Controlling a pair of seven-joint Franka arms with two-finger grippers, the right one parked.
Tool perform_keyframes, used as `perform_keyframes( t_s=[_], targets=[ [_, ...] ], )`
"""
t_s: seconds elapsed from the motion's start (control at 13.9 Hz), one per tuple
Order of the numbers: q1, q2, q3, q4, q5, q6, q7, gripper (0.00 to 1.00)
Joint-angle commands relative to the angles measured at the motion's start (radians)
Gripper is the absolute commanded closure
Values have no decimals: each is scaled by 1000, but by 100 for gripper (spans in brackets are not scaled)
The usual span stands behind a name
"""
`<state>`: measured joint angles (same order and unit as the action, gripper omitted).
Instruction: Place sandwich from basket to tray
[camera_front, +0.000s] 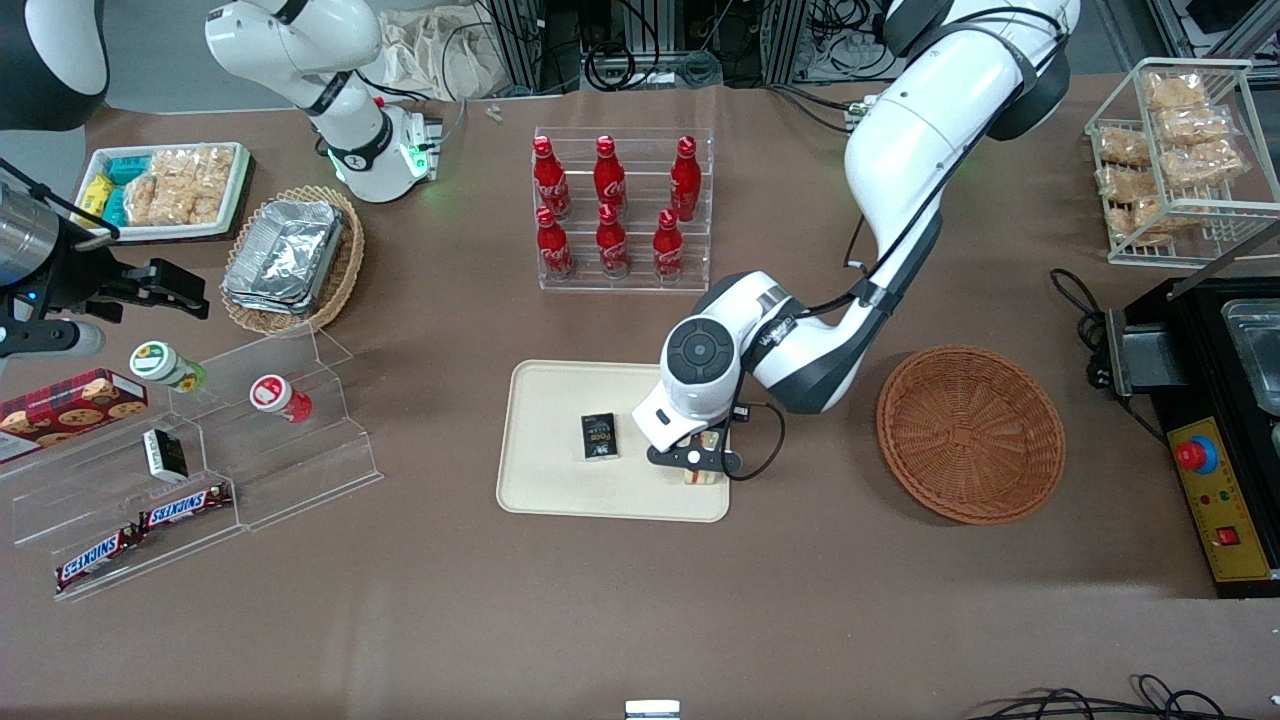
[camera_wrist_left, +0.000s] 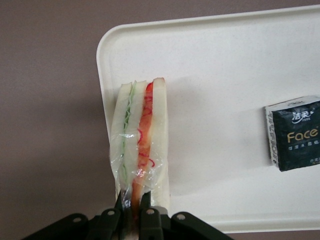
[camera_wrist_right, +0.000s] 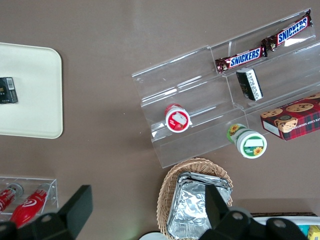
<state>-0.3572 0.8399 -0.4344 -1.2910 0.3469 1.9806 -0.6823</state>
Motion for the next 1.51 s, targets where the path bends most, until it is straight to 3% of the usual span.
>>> perform_keyframes(
  t_s=[0.0, 0.07, 0.72, 1.01, 1.44],
  targets=[
    [-17, 22, 9, 38, 26, -3, -22, 16],
    [-17, 21, 9, 38, 26, -3, -22, 2],
    [36, -57, 2, 41, 6, -84, -80, 1],
    [108, -200, 2, 27, -72, -239, 58, 1],
    [253, -392, 3, 18, -69, -486, 222, 1]
  ],
)
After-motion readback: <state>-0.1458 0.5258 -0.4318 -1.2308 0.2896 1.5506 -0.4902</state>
